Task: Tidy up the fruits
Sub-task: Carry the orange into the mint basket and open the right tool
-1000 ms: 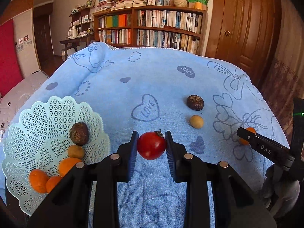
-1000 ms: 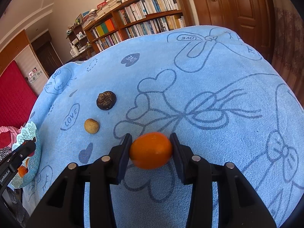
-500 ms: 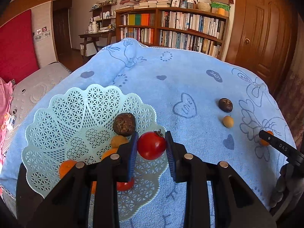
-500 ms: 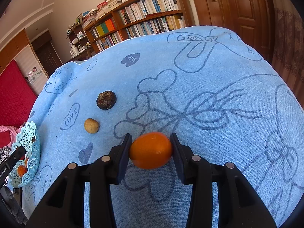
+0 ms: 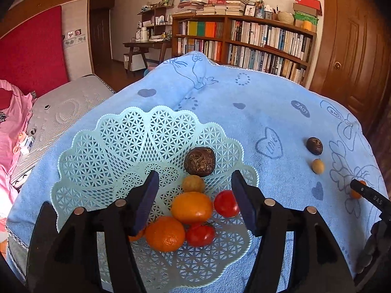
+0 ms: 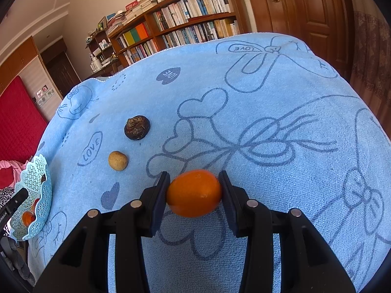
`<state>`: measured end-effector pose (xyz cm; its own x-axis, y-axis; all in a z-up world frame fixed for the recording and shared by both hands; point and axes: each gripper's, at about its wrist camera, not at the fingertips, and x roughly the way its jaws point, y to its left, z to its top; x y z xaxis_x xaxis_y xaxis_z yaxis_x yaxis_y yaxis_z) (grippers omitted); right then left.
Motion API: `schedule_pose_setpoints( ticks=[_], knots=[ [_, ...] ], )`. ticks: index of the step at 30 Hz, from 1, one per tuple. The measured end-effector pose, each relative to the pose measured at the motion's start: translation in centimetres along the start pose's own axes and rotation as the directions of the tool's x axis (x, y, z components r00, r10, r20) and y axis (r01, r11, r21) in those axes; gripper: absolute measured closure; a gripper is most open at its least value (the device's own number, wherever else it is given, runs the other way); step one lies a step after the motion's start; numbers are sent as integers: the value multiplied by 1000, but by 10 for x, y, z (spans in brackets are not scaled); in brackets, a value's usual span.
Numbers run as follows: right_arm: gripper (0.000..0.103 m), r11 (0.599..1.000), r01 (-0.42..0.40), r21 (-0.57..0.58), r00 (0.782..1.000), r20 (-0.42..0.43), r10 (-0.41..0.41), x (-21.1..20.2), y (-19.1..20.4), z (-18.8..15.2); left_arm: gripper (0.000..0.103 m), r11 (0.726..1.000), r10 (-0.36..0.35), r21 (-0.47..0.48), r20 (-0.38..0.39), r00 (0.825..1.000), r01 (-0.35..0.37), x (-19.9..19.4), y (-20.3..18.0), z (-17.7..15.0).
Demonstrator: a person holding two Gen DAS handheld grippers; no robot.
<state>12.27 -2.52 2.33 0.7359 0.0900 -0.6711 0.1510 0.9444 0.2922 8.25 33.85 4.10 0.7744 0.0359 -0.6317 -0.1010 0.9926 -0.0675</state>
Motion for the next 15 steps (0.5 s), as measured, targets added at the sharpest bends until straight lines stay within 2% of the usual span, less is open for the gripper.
schedule_pose_setpoints(
  ticks=[12, 15],
  knots=[
    [61, 1000, 0, 0, 1000, 1, 0, 0, 0, 0, 37, 998, 44, -47, -1, 999, -44, 1, 24, 0],
    [61, 1000, 0, 0, 1000, 1, 0, 0, 0, 0, 23, 997, 57, -58, 1, 998, -57, -1, 28, -1]
  ],
)
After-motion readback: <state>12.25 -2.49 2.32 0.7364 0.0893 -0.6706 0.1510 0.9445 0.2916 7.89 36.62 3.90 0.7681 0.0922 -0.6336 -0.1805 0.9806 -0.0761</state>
